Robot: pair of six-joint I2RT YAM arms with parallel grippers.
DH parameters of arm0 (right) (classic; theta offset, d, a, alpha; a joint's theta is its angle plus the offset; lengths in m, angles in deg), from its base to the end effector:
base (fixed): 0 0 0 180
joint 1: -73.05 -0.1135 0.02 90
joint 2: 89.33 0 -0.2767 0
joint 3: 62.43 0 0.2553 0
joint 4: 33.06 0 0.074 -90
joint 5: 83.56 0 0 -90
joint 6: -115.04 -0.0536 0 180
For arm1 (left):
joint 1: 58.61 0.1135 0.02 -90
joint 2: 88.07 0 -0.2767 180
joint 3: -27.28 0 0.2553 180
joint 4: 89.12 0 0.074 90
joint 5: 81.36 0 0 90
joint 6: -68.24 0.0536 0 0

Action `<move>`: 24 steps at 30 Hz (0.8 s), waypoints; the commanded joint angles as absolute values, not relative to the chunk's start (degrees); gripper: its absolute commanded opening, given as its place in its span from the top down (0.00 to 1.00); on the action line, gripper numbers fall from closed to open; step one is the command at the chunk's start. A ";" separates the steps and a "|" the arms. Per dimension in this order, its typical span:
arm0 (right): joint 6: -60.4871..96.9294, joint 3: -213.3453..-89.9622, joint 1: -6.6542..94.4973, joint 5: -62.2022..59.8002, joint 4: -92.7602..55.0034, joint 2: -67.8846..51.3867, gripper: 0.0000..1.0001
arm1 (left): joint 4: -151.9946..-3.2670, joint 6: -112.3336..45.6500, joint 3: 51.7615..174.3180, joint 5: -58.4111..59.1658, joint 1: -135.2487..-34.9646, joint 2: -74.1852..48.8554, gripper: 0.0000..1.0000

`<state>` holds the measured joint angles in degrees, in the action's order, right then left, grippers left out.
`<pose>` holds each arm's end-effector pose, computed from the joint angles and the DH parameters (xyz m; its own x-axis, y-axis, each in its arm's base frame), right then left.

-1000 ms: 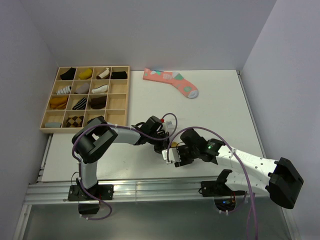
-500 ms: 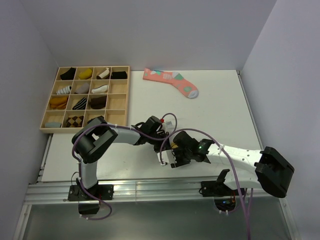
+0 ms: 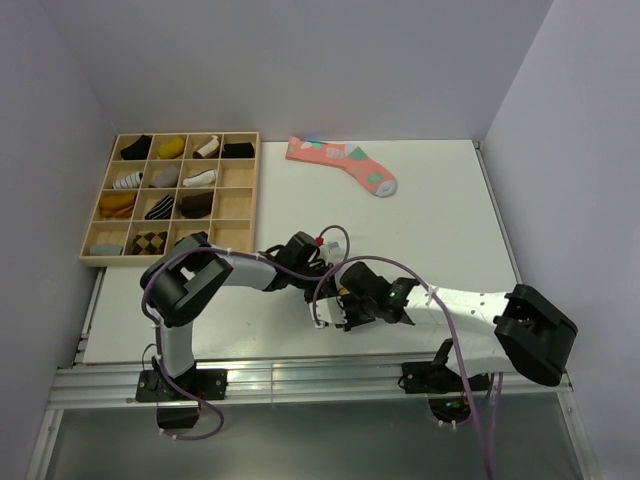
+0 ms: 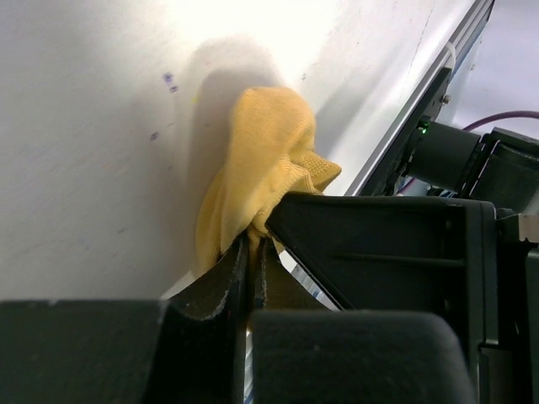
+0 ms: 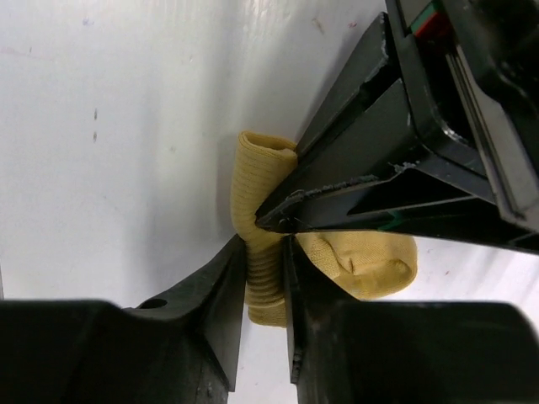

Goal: Roll the socks
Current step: Roll the sock at the center of the board.

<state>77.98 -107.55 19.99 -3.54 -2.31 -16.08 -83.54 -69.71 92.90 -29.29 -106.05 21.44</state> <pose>0.1314 0.1902 0.1496 0.3611 -0.8276 -0.4299 -0.9174 -0.2325 -0.3230 0.2273 -0.2963 0.1089 -0.9764 0.1973 -0.0883 0.1884 0.5760 -0.7955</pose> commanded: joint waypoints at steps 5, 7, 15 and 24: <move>75.49 -109.24 22.50 -7.16 2.13 -13.13 0.86 | -81.39 -73.69 84.21 -20.54 -104.66 19.69 0.87; 75.83 -111.69 25.23 -9.98 4.33 -12.25 0.86 | -83.87 -76.77 82.10 -19.76 -104.66 17.49 0.83; 79.08 -124.08 33.67 -25.10 20.42 -2.69 0.87 | -93.88 -83.80 77.09 -15.54 -104.84 12.57 0.72; 82.69 -136.29 39.47 -31.53 33.51 12.26 0.90 | -98.29 -86.01 72.78 -5.00 -106.15 6.16 0.65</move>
<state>80.72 -132.40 37.67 -30.49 24.03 7.40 -99.36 -86.08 74.74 -12.46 -105.35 9.23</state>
